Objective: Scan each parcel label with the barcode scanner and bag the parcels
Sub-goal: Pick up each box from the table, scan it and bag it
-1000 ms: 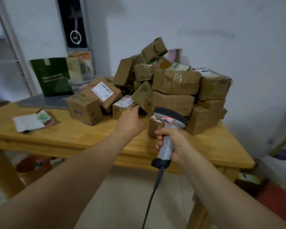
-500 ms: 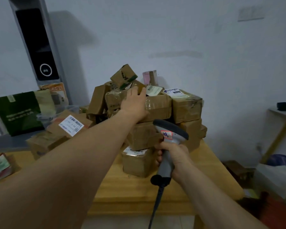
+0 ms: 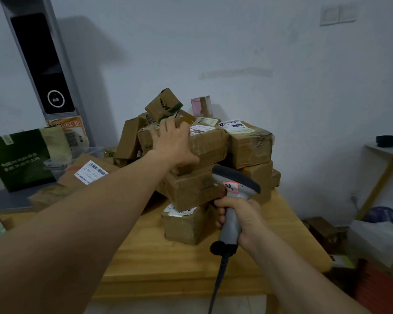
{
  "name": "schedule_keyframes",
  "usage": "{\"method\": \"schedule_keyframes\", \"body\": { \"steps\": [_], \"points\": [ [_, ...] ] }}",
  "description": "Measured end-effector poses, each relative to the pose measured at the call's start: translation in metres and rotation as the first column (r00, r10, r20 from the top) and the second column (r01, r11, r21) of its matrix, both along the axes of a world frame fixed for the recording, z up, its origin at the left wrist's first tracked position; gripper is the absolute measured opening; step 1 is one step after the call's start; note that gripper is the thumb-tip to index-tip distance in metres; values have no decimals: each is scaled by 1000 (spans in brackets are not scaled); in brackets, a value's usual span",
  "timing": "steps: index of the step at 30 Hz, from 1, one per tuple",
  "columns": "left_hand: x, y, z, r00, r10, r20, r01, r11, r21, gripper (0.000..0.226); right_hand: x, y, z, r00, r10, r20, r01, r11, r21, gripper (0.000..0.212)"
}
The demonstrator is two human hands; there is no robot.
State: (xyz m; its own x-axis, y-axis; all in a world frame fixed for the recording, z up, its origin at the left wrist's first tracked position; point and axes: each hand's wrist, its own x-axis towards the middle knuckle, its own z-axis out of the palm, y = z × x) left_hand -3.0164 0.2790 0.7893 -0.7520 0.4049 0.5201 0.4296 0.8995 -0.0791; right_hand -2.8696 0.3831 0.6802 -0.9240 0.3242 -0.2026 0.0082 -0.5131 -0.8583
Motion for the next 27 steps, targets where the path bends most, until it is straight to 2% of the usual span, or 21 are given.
{"method": "schedule_keyframes", "body": {
  "steps": [3,5,9,13,16,17,20,21,24,25,27],
  "points": [
    [-6,-8,9,979,-41,198,7,986,167,51,2,-1,2,1000,-12,-1,12,1000,10,20],
    [-7,-12,15,928,-117,353,22,965,262,44,3,-1,5,1000,-19,-4,19,1000,20,20],
    [-15,-17,18,886,-172,430,-2,927,375,30,3,-2,7,1000,-20,-8,20,999,39,19],
    [-23,-19,18,882,-139,450,-106,872,478,42,-2,-4,6,1000,-1,-1,1,999,32,14],
    [-40,-24,14,836,-179,519,-188,795,576,91,-9,-7,4,1000,4,-1,-4,1000,27,15],
    [-43,-26,13,810,-225,542,-198,765,613,96,-11,-9,4,1000,14,-1,-14,1000,26,14],
    [-34,-30,12,756,-312,575,-162,763,626,52,-16,-13,7,998,55,-16,-54,998,32,14],
    [-36,-33,11,751,-313,581,-158,769,619,53,-18,-14,7,998,62,-21,-61,998,31,14],
    [-41,-41,9,697,-334,634,-160,790,592,114,-25,-16,9,997,69,-33,-68,997,26,16],
    [-43,-43,8,667,-360,652,-155,789,595,121,-26,-17,10,997,72,-33,-71,997,24,16],
    [-39,-46,9,676,-370,637,-126,794,595,122,-28,-20,10,997,72,-27,-71,997,24,15]
  ]
}}
